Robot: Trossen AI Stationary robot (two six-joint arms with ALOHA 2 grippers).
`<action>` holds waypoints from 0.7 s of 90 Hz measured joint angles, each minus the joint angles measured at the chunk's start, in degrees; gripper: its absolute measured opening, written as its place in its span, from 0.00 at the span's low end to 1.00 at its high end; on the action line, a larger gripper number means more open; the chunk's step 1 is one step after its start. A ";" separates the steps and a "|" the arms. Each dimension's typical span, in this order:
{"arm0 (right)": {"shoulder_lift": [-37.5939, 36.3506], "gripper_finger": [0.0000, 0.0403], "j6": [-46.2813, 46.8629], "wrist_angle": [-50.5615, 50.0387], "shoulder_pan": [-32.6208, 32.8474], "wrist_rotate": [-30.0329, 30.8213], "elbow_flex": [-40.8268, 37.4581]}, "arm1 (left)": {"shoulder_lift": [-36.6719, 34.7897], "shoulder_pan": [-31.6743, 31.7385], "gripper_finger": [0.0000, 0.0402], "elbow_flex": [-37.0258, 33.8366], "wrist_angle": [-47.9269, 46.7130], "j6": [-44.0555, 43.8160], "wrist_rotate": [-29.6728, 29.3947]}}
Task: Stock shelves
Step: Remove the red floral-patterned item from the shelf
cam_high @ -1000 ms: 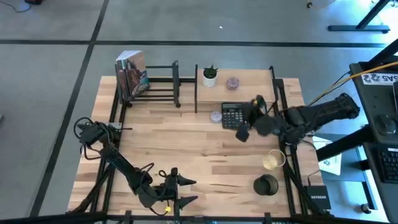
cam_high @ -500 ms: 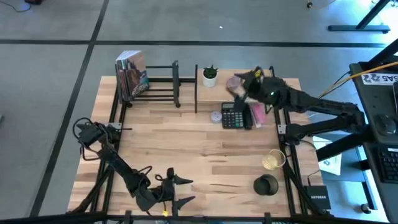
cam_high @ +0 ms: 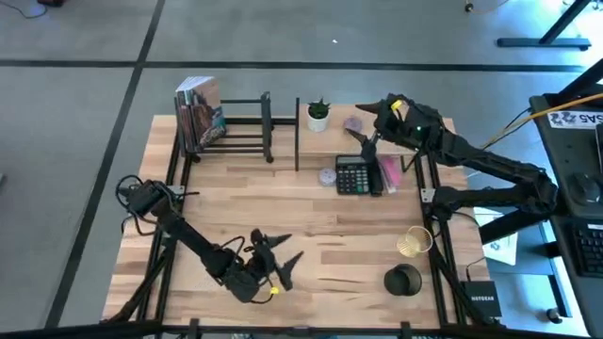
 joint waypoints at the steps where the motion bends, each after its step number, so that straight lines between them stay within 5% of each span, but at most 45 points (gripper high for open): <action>1: 0.00 0.80 0.00 0.20 -0.32 -0.23 -0.15 | 0.00 0.11 0.69 0.00 -0.01 0.23 -0.11; 37: 3.97 0.75 7.23 0.85 -15.16 -21.88 -5.32 | 0.02 2.79 0.69 0.00 9.08 20.07 -8.72; 63: 11.49 0.73 5.38 -3.43 -19.30 -32.96 -5.51 | 0.00 2.59 0.69 0.00 18.71 25.15 -5.08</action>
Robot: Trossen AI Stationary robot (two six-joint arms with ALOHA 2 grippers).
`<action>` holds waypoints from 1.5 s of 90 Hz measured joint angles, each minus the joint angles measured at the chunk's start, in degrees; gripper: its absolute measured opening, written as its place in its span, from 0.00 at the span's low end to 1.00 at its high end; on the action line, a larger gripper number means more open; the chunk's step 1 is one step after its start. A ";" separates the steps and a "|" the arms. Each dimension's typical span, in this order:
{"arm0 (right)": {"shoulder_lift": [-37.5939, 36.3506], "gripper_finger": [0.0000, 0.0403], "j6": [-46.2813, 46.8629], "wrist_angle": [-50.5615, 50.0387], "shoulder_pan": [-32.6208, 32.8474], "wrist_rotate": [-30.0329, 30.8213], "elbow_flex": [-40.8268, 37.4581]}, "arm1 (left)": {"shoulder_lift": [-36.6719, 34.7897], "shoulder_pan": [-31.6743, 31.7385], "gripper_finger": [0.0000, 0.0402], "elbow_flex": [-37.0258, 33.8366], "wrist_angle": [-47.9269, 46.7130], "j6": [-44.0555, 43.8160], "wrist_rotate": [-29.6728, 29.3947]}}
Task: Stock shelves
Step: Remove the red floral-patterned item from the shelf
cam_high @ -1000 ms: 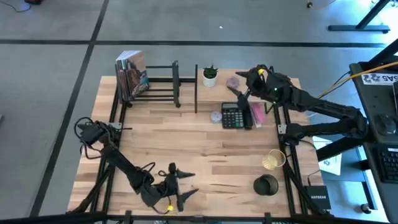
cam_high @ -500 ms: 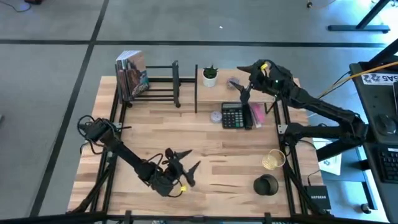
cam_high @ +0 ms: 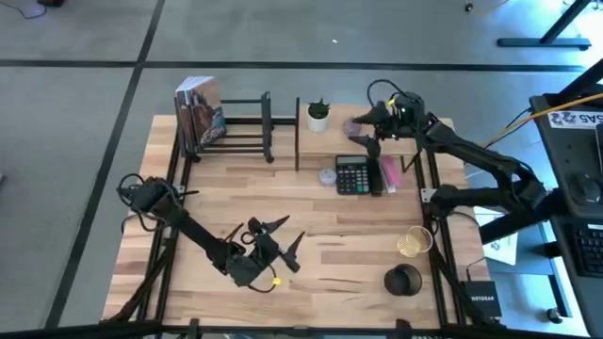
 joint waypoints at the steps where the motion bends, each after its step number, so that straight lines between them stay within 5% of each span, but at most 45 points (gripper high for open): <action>1: 0.20 0.73 -0.06 0.15 -0.01 -0.01 0.00 | 0.00 -0.05 0.69 0.00 -0.05 -0.14 0.10; 38: 2.15 0.74 -3.14 2.54 -4.79 0.78 -0.04 | 0.00 -0.44 0.69 0.00 0.56 -0.35 0.82; 56: 5.93 0.86 -4.62 4.05 -4.73 -2.75 -0.12 | 0.00 -0.15 0.69 0.00 0.49 -0.89 2.24; 78: 10.45 0.98 -4.51 3.65 -4.73 0.59 -0.22 | 0.00 0.20 0.69 0.00 -0.23 -2.14 2.94; 135: 11.22 0.99 -3.78 6.46 -4.68 -4.84 -0.22 | 0.00 0.85 0.69 0.00 -1.08 -3.74 5.31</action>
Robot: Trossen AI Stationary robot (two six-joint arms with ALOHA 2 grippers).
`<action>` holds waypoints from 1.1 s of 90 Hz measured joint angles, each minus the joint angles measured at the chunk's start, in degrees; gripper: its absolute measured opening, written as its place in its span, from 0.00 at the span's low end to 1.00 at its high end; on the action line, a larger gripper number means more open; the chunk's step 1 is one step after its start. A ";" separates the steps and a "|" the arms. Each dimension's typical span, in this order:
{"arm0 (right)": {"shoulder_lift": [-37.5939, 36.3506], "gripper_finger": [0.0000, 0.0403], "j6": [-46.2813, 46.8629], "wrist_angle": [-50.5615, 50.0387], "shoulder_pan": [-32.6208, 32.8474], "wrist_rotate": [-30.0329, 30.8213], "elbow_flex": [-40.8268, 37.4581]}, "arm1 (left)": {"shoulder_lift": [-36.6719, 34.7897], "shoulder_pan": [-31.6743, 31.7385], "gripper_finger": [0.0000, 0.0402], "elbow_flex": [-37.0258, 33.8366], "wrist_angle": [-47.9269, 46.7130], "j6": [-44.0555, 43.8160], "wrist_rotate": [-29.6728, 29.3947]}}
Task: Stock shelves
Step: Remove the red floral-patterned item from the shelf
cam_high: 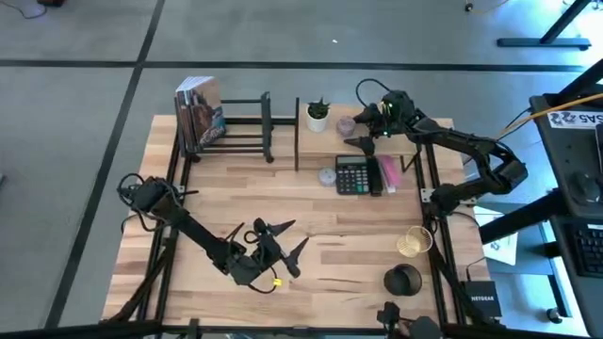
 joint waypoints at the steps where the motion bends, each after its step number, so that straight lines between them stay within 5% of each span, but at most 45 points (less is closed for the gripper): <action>1: 0.00 0.99 0.03 0.23 0.00 0.03 0.00 | 0.00 0.00 0.69 0.00 0.02 0.00 0.01; 62: 3.04 0.98 1.24 6.80 1.31 1.54 0.00 | 0.00 0.04 0.69 0.00 -0.03 0.02 0.00; 92: 2.91 0.66 0.66 8.46 5.00 5.56 1.53 | 0.00 0.04 0.69 0.00 -0.07 0.24 -0.01; 99: 2.91 0.65 -0.16 5.37 5.03 6.17 2.97 | 0.00 0.05 0.69 0.00 -0.10 0.24 0.00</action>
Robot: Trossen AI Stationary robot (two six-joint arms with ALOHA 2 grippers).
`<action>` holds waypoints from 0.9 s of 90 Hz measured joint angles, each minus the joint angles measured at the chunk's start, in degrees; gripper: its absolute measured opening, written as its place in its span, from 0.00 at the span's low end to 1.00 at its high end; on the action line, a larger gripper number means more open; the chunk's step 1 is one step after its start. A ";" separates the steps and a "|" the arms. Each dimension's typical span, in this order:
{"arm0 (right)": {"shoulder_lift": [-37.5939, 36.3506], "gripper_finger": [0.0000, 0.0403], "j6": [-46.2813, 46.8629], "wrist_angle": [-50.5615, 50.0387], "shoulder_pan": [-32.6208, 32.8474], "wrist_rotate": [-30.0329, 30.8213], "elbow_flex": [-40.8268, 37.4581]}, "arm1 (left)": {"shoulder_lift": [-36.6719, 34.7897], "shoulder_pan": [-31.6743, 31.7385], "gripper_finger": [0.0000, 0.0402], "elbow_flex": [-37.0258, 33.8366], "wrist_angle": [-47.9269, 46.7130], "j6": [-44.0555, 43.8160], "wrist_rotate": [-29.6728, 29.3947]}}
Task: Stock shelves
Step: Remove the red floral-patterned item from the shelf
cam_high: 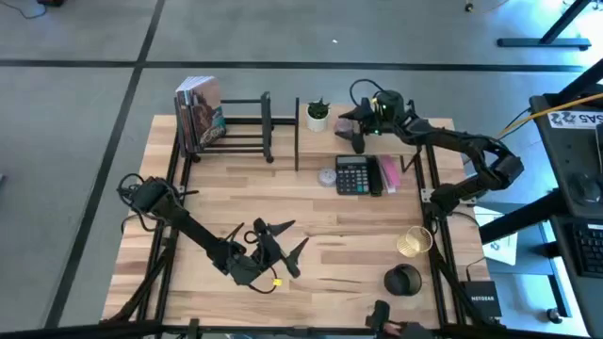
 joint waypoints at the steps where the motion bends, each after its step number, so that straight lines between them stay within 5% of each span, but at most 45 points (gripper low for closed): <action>1: 0.00 0.65 -0.26 -0.48 0.00 0.04 0.20 | 0.00 0.00 0.69 0.00 -0.01 0.00 0.00; 31: -1.24 0.67 -1.78 -5.77 0.37 2.84 2.17 | 0.00 0.00 0.69 0.00 -0.86 -0.22 0.00; 52: -10.12 0.66 -2.02 -10.27 2.86 2.02 2.16 | 0.00 0.00 0.69 0.00 -0.82 0.10 0.00; 81: -17.60 0.66 -0.36 -17.44 25.48 3.30 2.12 | -4.17 -3.22 0.69 -0.04 2.22 6.36 -0.38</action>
